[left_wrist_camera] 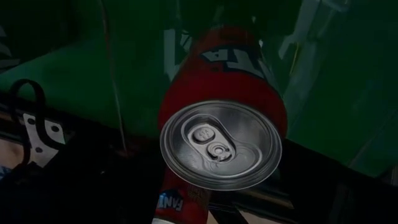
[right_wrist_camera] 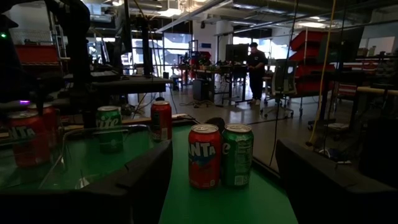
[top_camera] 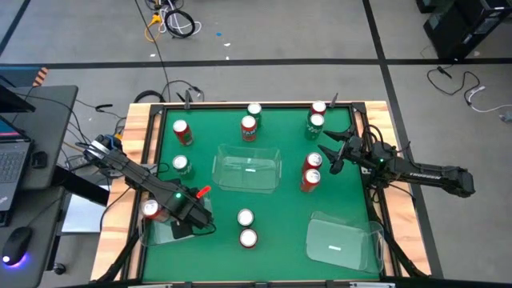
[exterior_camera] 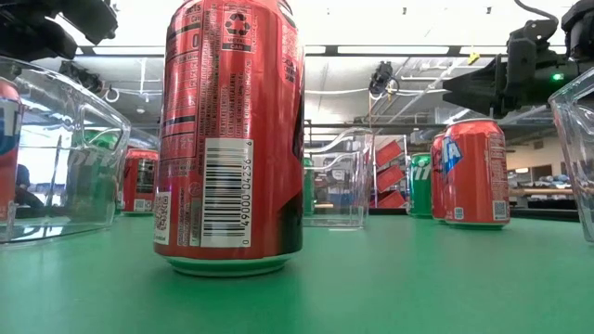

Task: Sort soda cans
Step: Put the bottom left red soda can into the bottom left transparent bin

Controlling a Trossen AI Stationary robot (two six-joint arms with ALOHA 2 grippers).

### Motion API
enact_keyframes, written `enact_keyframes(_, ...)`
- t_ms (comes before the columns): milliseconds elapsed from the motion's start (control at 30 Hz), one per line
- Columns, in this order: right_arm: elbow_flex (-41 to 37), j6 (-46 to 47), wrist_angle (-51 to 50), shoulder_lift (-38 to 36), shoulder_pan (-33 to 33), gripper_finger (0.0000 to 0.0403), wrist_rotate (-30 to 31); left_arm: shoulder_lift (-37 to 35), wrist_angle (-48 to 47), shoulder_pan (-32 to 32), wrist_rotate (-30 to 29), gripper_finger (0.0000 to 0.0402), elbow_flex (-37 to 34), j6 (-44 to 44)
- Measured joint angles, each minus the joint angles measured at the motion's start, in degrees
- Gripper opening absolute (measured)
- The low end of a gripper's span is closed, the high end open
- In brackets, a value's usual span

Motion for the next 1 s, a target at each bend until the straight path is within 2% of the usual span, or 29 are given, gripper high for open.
enact_keyframes(167,0.00,0.00,0.00,0.00,0.02,0.0272,0.00,-0.04,1.69,-0.04,-1.11,0.0297,0.05,-0.36)
enact_keyframes(367,0.00,0.00,0.02,-0.01,0.01,0.0272,0.00,-0.09,2.35,0.22,-1.04,0.0296,0.09,-4.67)
enact_keyframes(800,0.00,0.16,0.08,0.00,0.01,0.0272,0.00,-0.09,3.21,0.43,-1.90,0.0296,0.13,-3.12)
enact_keyframes(1000,0.01,0.61,0.98,0.16,0.30,0.0272,-0.30,-0.01,0.02,0.68,-1.35,0.0280,2.21,-1.61)
